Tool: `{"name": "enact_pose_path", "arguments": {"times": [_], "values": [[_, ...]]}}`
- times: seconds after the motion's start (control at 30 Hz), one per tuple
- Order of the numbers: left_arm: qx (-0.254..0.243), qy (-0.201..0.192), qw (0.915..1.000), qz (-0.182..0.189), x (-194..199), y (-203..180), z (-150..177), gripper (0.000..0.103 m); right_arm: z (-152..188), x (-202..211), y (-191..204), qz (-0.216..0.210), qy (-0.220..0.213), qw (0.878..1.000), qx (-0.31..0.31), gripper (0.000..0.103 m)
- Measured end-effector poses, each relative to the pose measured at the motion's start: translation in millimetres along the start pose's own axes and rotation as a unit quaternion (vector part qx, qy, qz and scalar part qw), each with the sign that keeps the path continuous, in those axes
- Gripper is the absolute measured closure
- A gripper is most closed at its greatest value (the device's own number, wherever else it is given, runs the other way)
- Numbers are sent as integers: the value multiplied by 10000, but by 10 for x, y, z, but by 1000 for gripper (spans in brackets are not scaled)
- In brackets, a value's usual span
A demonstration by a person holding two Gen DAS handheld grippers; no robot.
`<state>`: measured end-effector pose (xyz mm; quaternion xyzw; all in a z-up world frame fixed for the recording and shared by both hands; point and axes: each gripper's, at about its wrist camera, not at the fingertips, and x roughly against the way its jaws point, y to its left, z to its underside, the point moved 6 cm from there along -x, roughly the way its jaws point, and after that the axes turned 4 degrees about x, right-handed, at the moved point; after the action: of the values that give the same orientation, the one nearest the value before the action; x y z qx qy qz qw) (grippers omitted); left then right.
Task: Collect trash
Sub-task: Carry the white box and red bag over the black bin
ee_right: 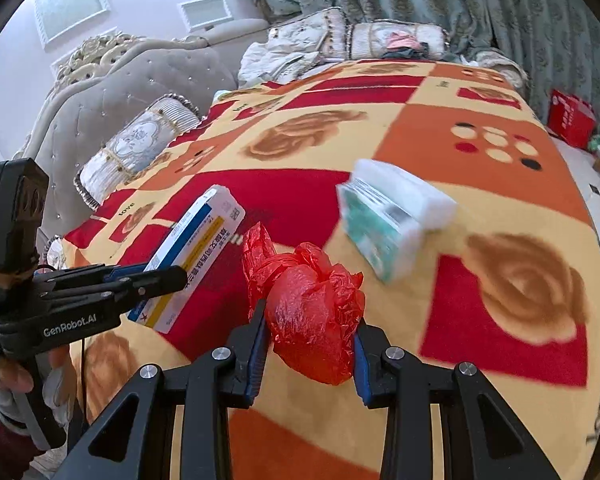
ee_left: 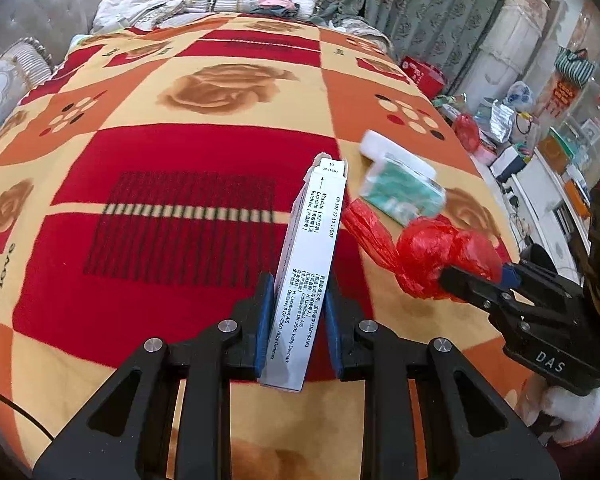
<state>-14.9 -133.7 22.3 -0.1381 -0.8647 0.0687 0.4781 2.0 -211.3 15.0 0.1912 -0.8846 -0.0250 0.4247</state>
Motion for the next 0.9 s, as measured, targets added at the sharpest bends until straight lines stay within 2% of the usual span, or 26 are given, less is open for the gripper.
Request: {"name": "enact_pose_path", "arguments": {"times": [0.33,0.9], "values": [[-254,81,9996,137,-1,-465,181,81,316,331,-251,167,-30,9995,-281,68],[-655,193,9969,381,-98,-1193,365,81,606,825,-723,454,-209,9964,-686,68]]}}
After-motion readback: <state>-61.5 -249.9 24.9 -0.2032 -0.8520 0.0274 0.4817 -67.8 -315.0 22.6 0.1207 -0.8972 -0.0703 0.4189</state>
